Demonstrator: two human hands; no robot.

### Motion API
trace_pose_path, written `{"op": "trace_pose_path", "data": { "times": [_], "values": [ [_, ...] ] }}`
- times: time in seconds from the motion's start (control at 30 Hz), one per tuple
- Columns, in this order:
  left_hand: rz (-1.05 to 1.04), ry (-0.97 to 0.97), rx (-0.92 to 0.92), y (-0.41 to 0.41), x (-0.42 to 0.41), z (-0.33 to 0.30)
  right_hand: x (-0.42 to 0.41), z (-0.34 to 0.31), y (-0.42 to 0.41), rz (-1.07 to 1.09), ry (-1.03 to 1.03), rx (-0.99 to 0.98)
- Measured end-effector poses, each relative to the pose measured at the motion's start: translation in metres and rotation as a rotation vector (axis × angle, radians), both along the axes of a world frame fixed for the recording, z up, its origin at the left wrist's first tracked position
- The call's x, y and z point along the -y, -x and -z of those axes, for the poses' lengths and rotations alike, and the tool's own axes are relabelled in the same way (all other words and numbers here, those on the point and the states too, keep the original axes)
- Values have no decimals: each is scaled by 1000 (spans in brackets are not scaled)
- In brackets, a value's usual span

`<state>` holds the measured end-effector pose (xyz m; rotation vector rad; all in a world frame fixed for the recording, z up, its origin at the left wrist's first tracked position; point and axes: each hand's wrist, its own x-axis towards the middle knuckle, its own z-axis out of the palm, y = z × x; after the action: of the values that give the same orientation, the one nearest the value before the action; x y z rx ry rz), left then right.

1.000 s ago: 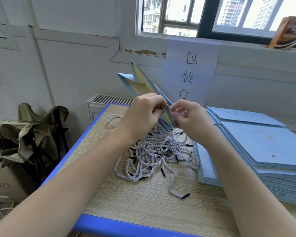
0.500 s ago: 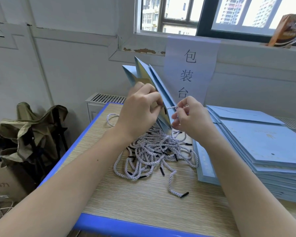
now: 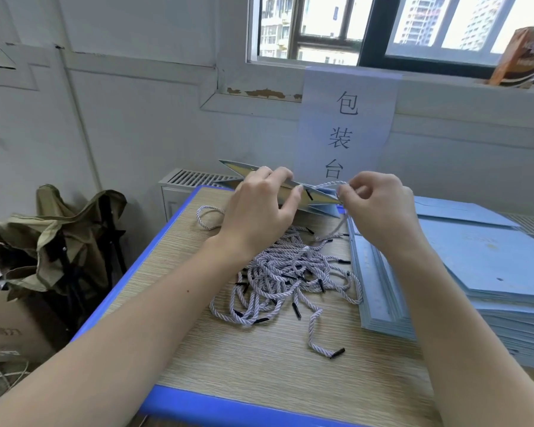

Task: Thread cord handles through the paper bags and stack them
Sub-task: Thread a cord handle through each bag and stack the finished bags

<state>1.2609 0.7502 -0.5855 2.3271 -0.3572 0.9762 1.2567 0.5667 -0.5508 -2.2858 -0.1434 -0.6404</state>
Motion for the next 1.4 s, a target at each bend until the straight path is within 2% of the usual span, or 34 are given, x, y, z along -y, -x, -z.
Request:
{"op": "trace_pose_path", "data": {
  "times": [0.1, 0.27, 0.43, 0.53, 0.6, 0.7, 0.77, 0.83, 0.97, 1.07, 1.23, 1.4],
  "values": [
    [-18, 42, 44, 1, 1, -1, -3, -3, 3, -38, -75, 67],
    [-92, 15, 146, 3, -1, -5, -3, 0, 3, -32, -62, 136],
    [-82, -84, 272, 9, 7, -8, -9, 0, 5, -111, -238, 134],
    [-40, -80, 255, 12, 8, -9, -14, -2, 6, -214, -354, 105],
    [-28, -34, 222, 12, 9, -10, -16, -5, 6, -276, -475, 96],
    [10, 44, 199, 12, 13, -9, -20, -10, 10, -400, -843, 37],
    [43, 45, 209, 11, 16, -8, -22, -11, 10, -437, -988, -33],
    [75, 32, 225, 12, 19, -7, -22, -9, 8, -454, -986, -88],
    [100, -10, 266, 15, 25, -6, -22, -7, 6, -434, -773, -80],
    [136, -24, 322, 13, 26, -4, -22, -7, 6, -453, -733, -72],
    [102, -32, 478, 10, 24, -5, -22, -8, 5, -498, -794, -121],
    [-21, -104, 567, 9, 21, -5, -22, -7, 4, -463, -850, -129]
  ]
}}
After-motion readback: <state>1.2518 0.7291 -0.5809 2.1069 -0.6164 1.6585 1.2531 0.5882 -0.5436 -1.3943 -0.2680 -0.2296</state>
